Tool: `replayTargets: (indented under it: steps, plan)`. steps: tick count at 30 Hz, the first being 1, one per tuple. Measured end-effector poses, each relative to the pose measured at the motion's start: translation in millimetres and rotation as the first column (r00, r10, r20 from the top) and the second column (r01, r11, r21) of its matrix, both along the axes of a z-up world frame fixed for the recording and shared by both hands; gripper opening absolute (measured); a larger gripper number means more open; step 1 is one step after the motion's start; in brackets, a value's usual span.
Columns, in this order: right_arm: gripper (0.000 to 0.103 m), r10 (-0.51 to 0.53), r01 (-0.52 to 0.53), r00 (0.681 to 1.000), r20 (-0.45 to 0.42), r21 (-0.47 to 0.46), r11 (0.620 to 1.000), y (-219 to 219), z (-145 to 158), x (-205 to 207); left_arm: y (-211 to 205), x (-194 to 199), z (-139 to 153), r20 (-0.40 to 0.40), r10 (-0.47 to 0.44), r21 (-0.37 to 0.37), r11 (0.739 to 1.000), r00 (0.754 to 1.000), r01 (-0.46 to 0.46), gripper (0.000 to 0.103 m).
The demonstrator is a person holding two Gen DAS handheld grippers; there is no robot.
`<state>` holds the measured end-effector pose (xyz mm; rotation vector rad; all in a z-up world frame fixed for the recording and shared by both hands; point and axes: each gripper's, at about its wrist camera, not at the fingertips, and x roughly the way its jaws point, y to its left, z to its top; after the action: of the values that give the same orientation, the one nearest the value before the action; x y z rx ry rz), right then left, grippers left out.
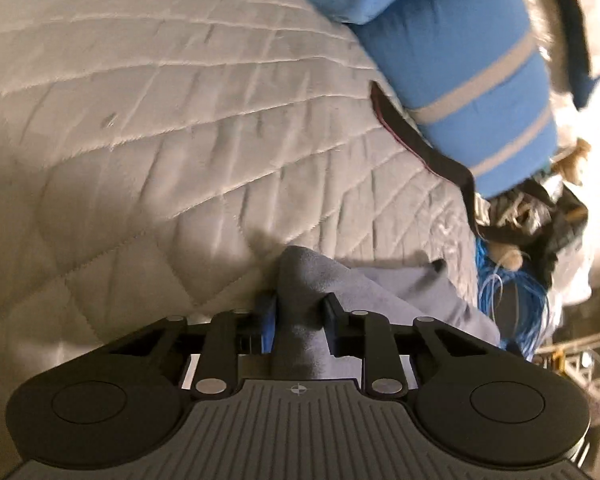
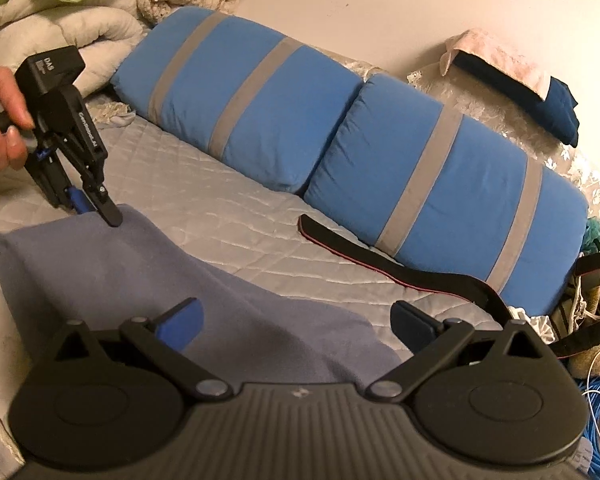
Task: Fold clothes
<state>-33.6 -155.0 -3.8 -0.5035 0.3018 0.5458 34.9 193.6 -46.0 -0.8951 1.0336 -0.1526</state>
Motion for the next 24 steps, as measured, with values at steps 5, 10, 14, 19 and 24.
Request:
replayTargets:
  steps: [5, 10, 14, 19, 24]
  plan:
    - [0.103, -0.01, 0.01, 1.0, 0.003, 0.002, 1.0, -1, 0, 1, -2, -5, 4, 0.003, -0.071, -0.014, 0.997, 0.997, 0.072, 0.036]
    - [0.103, -0.02, 0.02, 1.0, 0.005, 0.011, 1.0, 0, 2, 1, 10, -21, -18, 0.003, -0.093, -0.185, 0.978, 0.996, 0.092, 0.041]
    - [0.103, -0.006, 0.006, 1.0, 0.015, 0.016, 1.0, 2, 4, -3, 10, -26, -28, 0.022, -0.137, -0.26, 0.956, 0.99, 0.138, 0.041]
    - [0.103, 0.003, -0.004, 1.0, 0.019, 0.018, 1.0, 4, 4, -4, 0, -20, -33, 0.029, -0.14, -0.283, 0.948, 0.99, 0.142, 0.039]
    - [0.103, -0.004, 0.004, 1.0, 0.018, 0.0, 1.0, 4, 1, -2, -14, -14, -30, -0.021, -0.146, -0.2, 0.97, 0.989, 0.139, 0.016]
